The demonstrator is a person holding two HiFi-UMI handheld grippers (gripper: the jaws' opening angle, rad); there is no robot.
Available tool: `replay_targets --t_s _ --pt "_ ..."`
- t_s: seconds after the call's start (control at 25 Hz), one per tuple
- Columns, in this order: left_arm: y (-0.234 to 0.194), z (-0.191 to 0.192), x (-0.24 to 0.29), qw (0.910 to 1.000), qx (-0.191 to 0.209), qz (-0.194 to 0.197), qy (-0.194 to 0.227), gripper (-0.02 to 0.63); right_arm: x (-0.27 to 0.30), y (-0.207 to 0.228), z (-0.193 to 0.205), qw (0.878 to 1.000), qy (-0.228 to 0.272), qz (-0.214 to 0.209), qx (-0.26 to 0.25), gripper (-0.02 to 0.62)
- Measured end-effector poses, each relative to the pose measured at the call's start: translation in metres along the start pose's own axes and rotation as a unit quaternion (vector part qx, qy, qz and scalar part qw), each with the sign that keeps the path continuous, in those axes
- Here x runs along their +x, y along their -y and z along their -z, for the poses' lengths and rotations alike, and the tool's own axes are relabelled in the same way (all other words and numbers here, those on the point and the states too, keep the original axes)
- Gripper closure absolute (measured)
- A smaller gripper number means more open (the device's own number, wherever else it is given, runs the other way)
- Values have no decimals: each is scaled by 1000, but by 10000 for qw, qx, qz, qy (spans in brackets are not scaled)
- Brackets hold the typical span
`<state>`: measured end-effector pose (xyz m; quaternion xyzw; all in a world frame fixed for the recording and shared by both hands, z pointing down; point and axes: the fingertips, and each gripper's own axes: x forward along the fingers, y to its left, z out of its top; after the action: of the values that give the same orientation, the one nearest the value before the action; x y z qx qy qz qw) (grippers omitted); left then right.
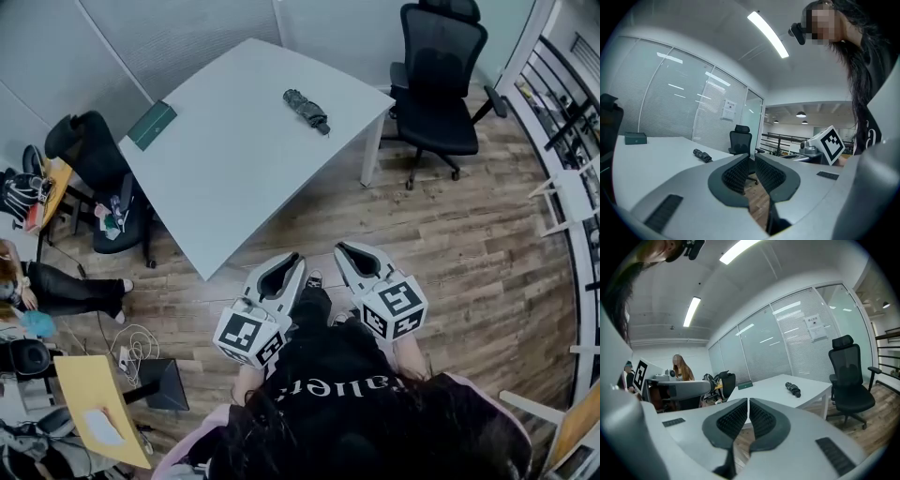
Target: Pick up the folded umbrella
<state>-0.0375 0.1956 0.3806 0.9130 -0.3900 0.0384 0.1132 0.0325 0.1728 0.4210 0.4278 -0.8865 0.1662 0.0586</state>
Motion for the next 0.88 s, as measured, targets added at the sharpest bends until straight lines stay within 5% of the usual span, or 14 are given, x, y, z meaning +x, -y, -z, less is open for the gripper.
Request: replay_targets --t_s 0.4,0.88 --pt "-22 0 35 9999 30 -32 -141 549 34 30 -7 9998 -31 -132 143 568" --pt "-110 -21 116 9998 81 52 -188 549 121 96 -39 9996 -167 27 204 568"
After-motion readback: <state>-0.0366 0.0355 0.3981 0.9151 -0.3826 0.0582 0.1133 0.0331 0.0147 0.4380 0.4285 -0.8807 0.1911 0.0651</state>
